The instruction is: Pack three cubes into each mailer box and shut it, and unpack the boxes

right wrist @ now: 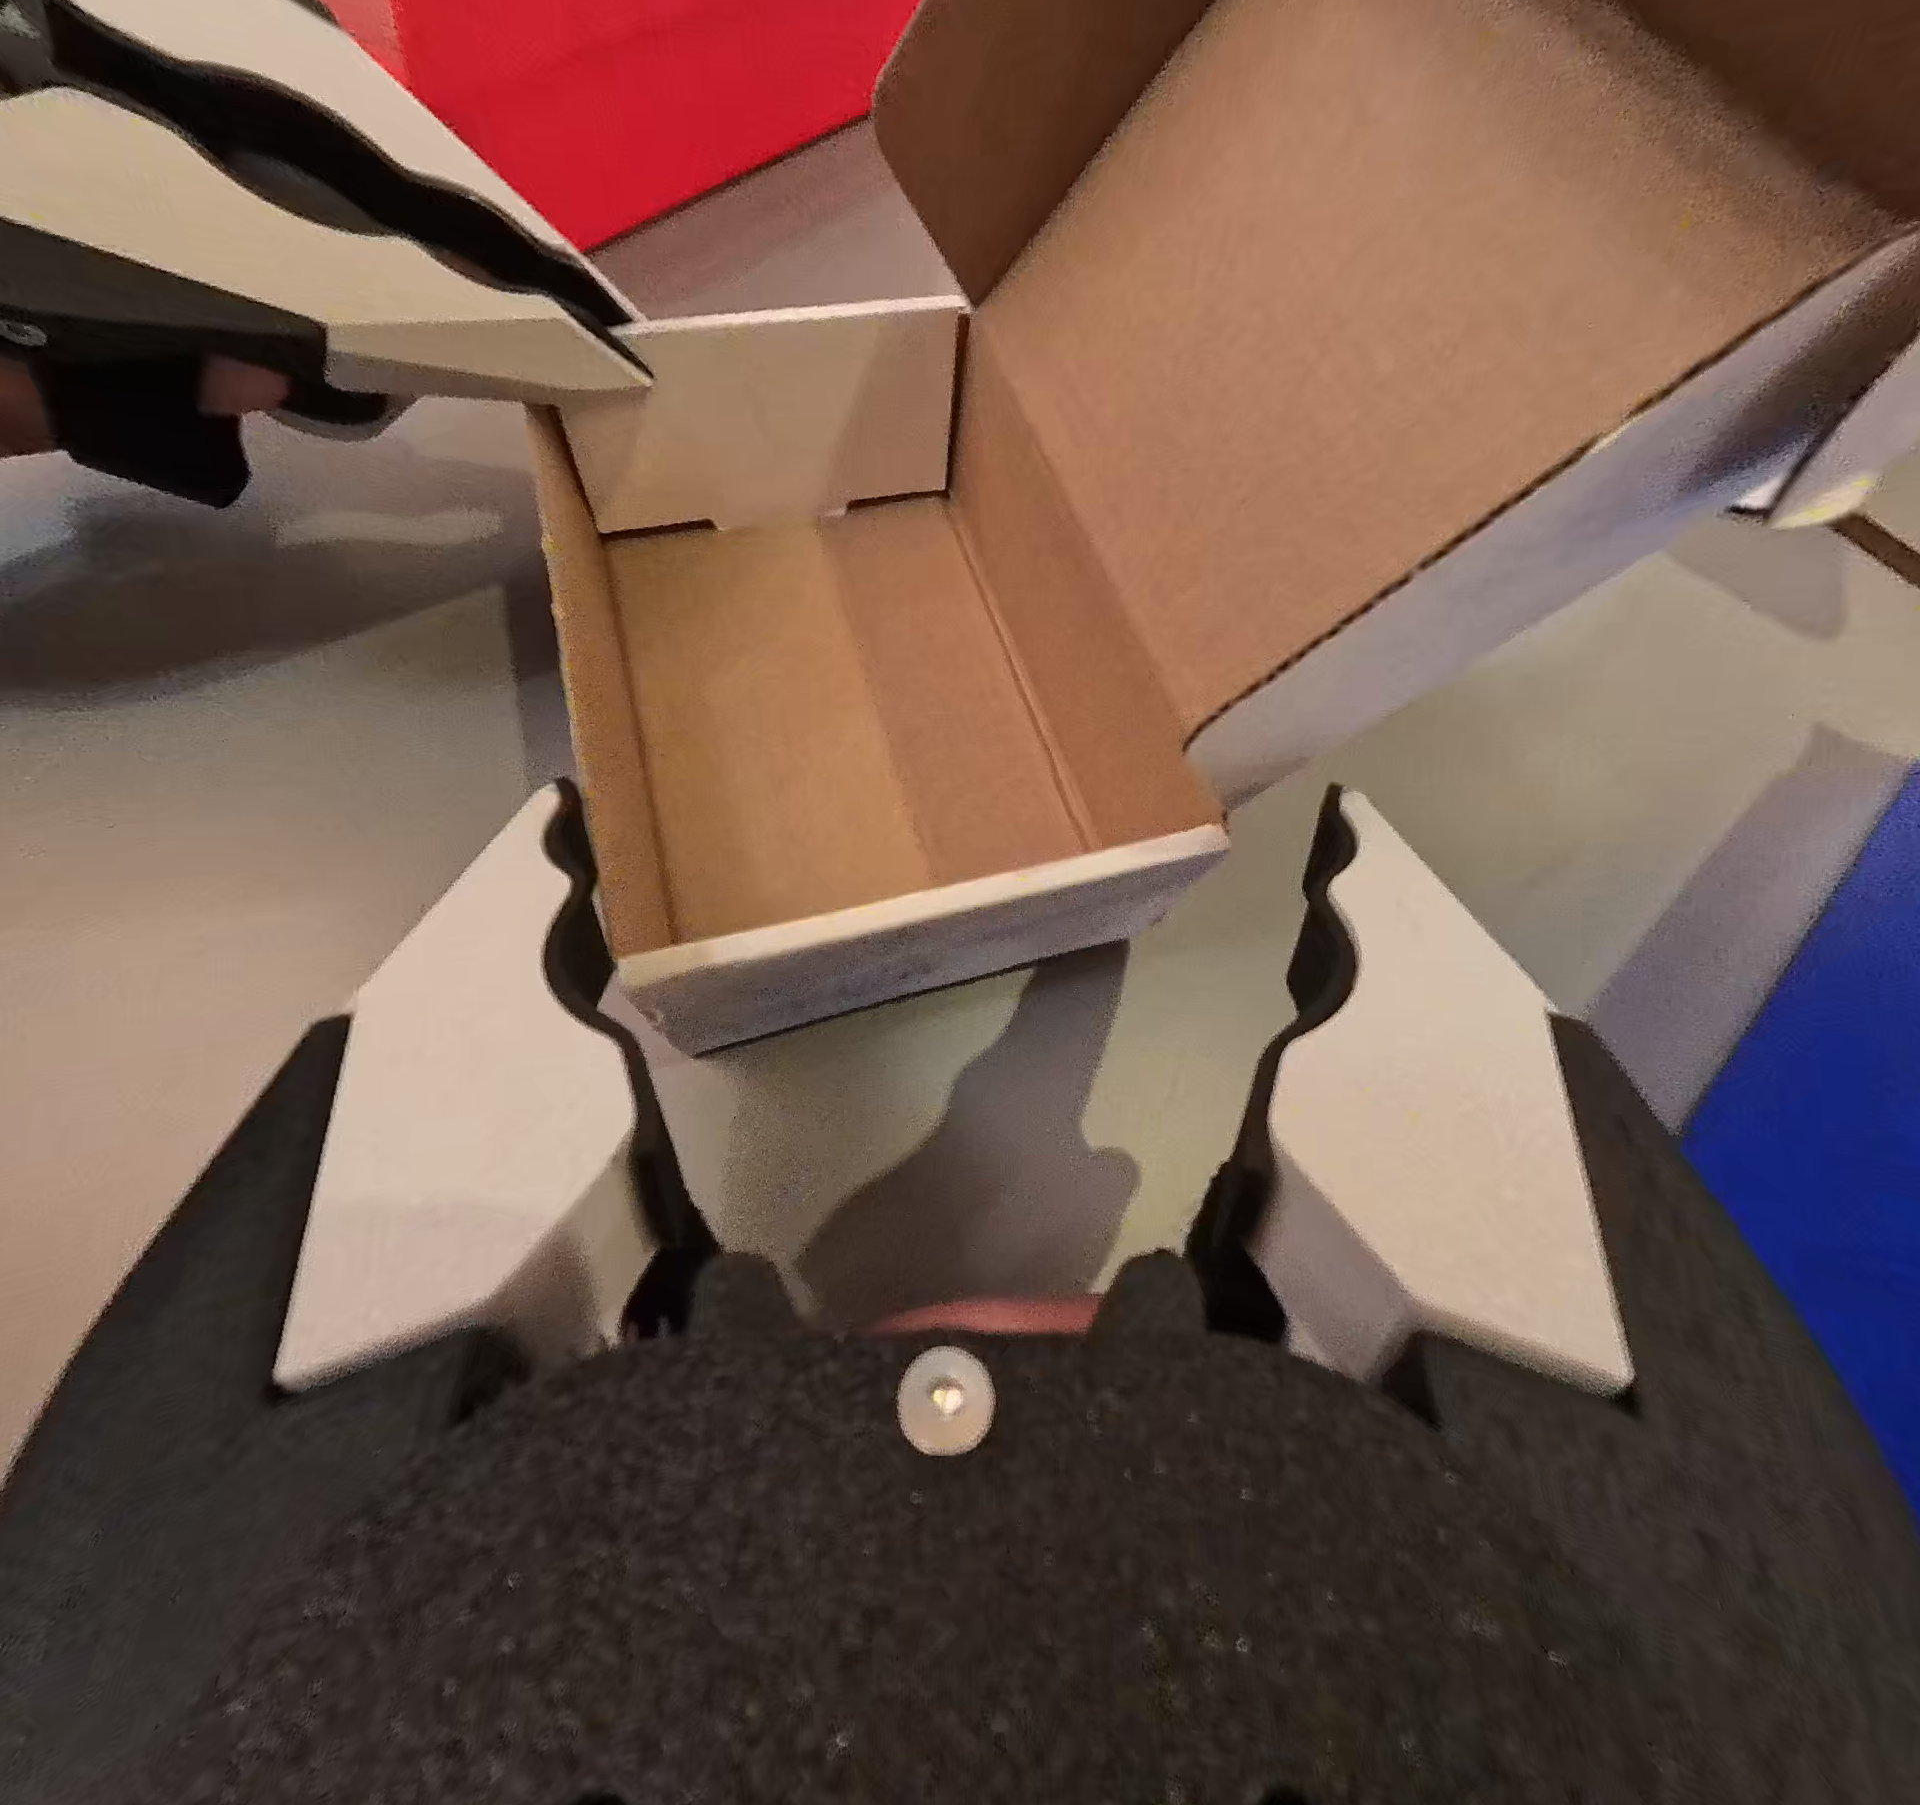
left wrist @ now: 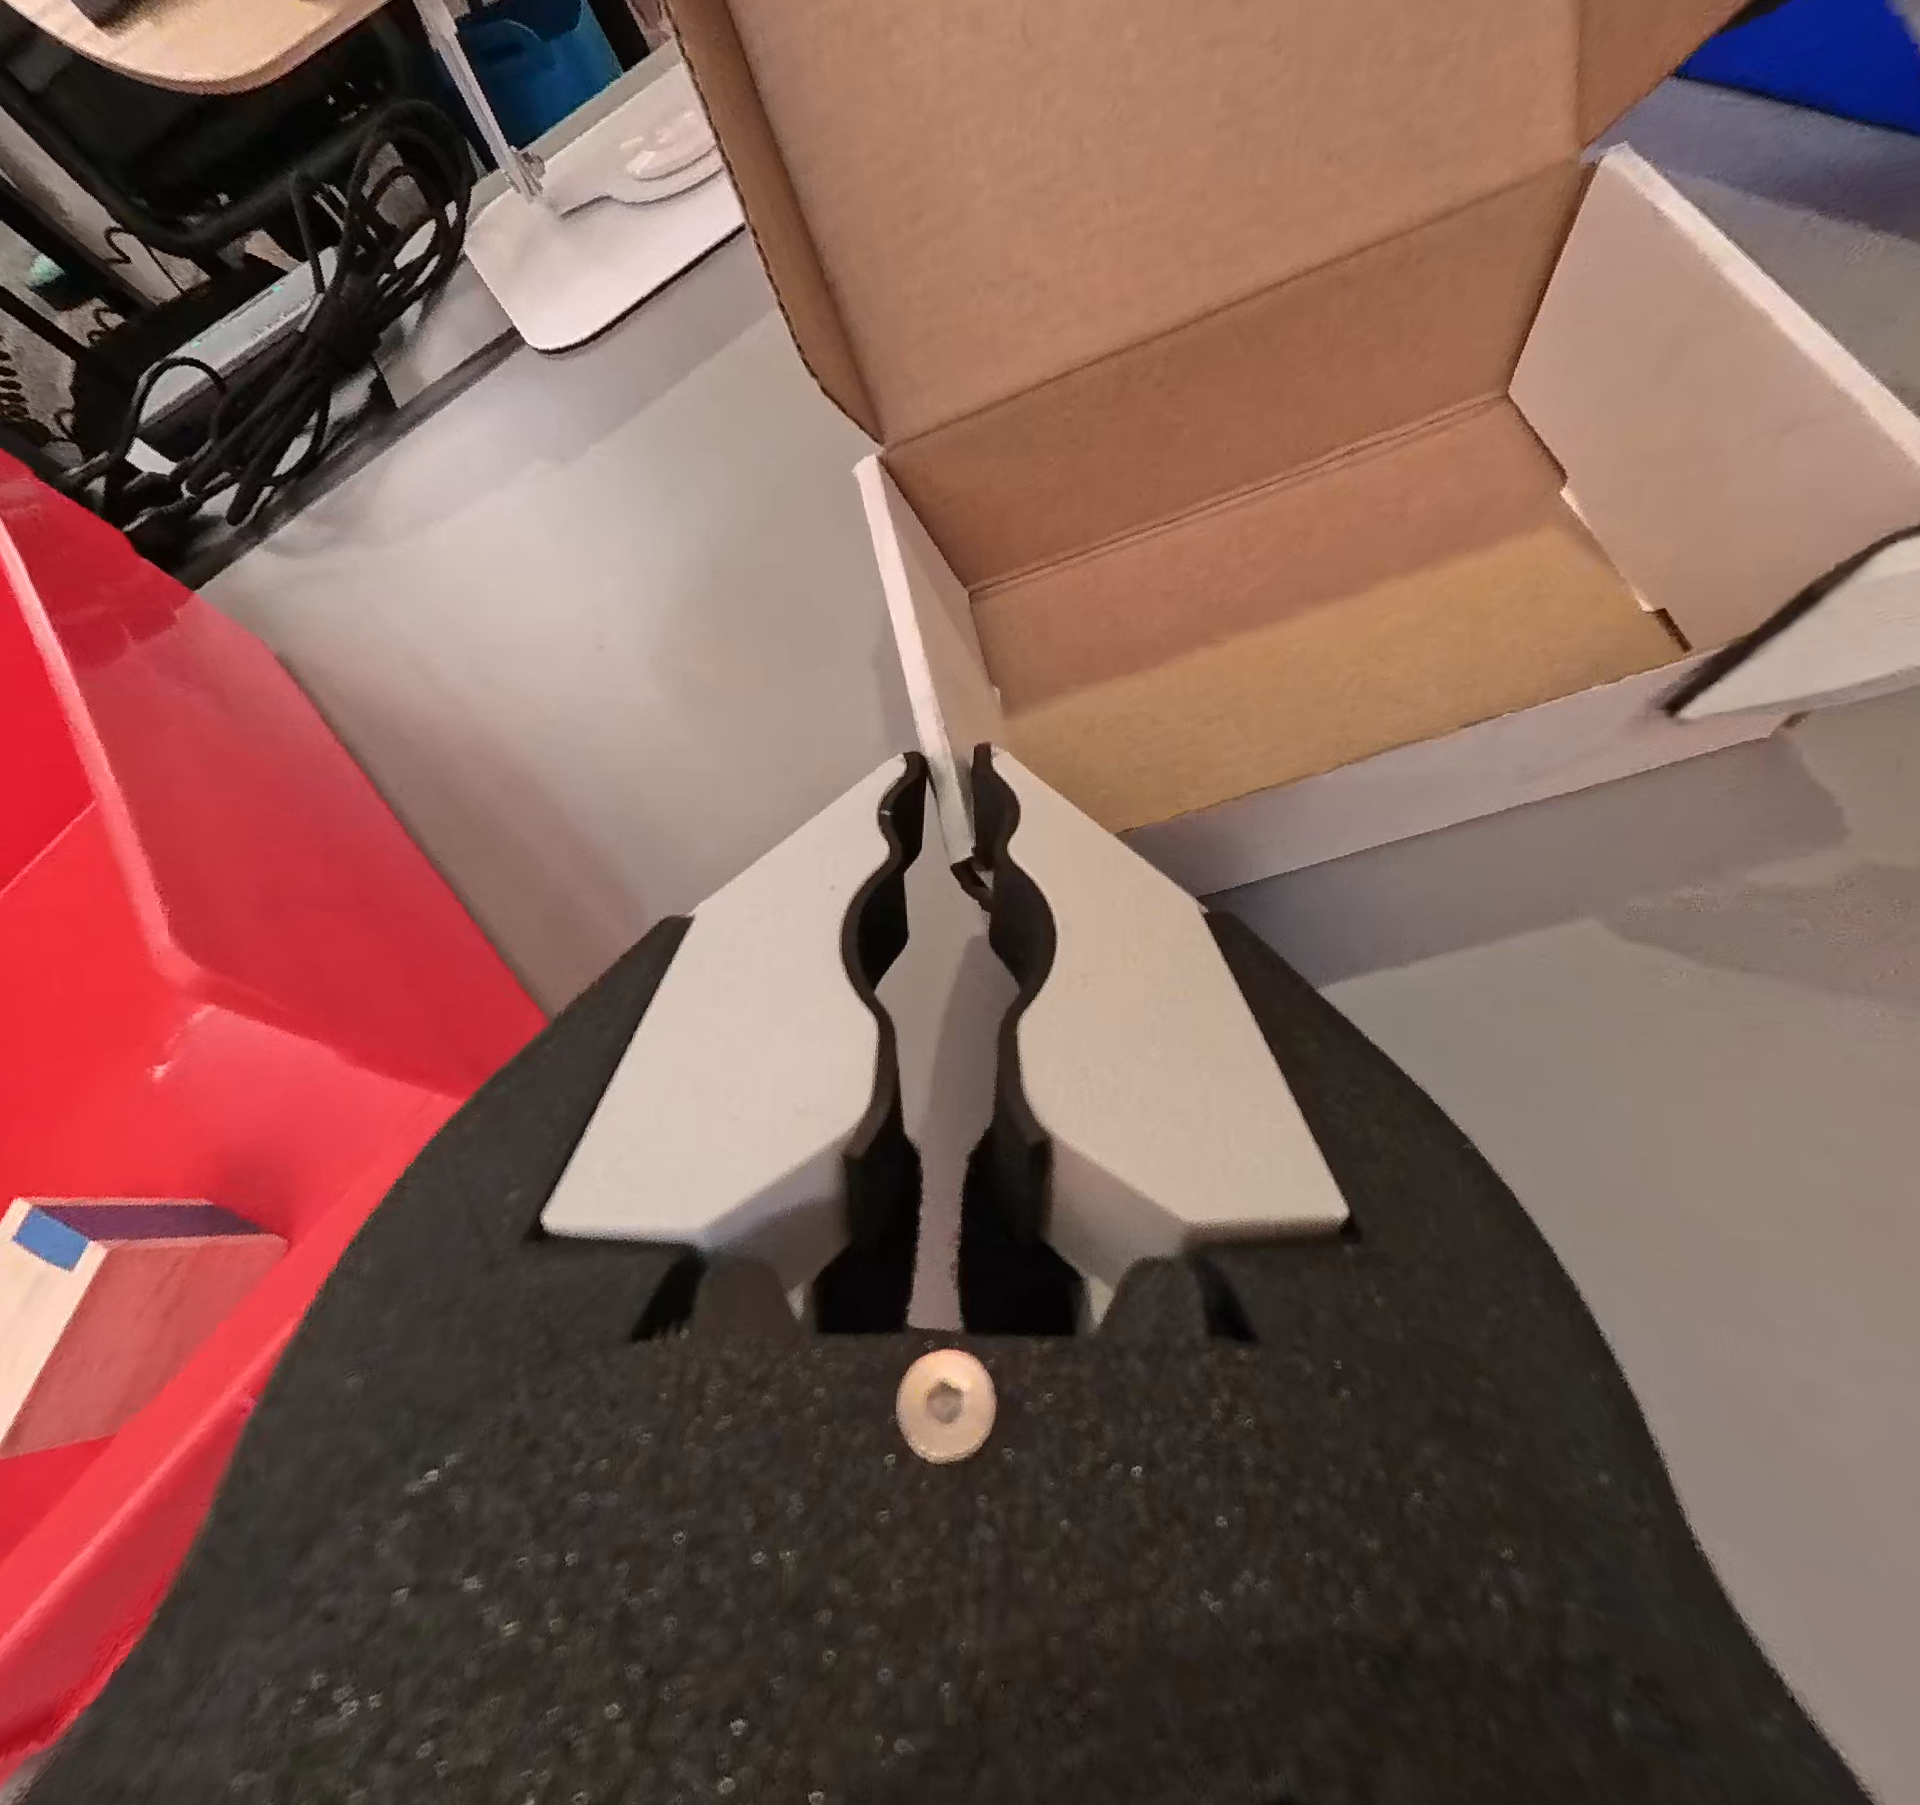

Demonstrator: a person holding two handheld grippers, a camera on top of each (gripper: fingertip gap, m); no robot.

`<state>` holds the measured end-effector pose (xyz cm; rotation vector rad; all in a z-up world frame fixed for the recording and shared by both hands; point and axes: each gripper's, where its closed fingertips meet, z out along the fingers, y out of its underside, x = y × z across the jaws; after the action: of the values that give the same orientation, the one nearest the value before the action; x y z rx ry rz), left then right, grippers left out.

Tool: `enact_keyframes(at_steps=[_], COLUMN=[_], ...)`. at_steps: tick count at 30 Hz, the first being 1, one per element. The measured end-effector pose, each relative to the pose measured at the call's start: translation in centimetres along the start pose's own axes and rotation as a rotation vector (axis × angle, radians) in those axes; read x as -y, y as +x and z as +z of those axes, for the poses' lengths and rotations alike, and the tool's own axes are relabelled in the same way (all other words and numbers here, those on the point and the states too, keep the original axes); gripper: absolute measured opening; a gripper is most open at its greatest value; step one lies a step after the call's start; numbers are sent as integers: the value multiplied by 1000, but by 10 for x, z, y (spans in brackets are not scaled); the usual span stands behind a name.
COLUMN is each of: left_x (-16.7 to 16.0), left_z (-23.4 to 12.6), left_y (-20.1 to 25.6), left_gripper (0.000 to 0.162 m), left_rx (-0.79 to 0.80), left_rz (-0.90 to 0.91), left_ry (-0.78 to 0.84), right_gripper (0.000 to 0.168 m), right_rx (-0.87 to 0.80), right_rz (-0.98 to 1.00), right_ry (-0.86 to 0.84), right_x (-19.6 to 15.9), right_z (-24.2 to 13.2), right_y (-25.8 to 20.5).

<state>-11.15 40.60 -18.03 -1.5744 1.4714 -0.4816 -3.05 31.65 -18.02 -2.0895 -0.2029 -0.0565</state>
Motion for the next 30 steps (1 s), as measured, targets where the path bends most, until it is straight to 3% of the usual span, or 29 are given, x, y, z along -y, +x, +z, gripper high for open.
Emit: enact_keyframes(at_steps=[8, 11, 18, 22, 27, 30], left_x=[0, 2, 36, 22, -46, -72], left_z=[-2, -8, -74, -109, -110, -97], left_y=[2, 3, -13, -41, -146, -183], left_gripper=[7, 16, 37, 48, 55, 57], left_rx=[-22, -66, -202, -379, -244, -228], left_rz=[18, -8, -100, -159, 26, 136], left_ry=[10, 27, 122, -14, -400, -563], right_gripper=[129, 128, 127, 127, 127, 127], right_rx=[66, 58, 46, 45, 52, 55], right_rz=[-10, -20, -23, -24, -26, -30], right_ry=[-49, -62, -100, -103, -98, -100], right_x=[-13, -14, -16, -17, -16, -16], right_z=[9, 8, 7, 7, 7, 8], right_y=[-8, -8, -9, -9, -10, -10])
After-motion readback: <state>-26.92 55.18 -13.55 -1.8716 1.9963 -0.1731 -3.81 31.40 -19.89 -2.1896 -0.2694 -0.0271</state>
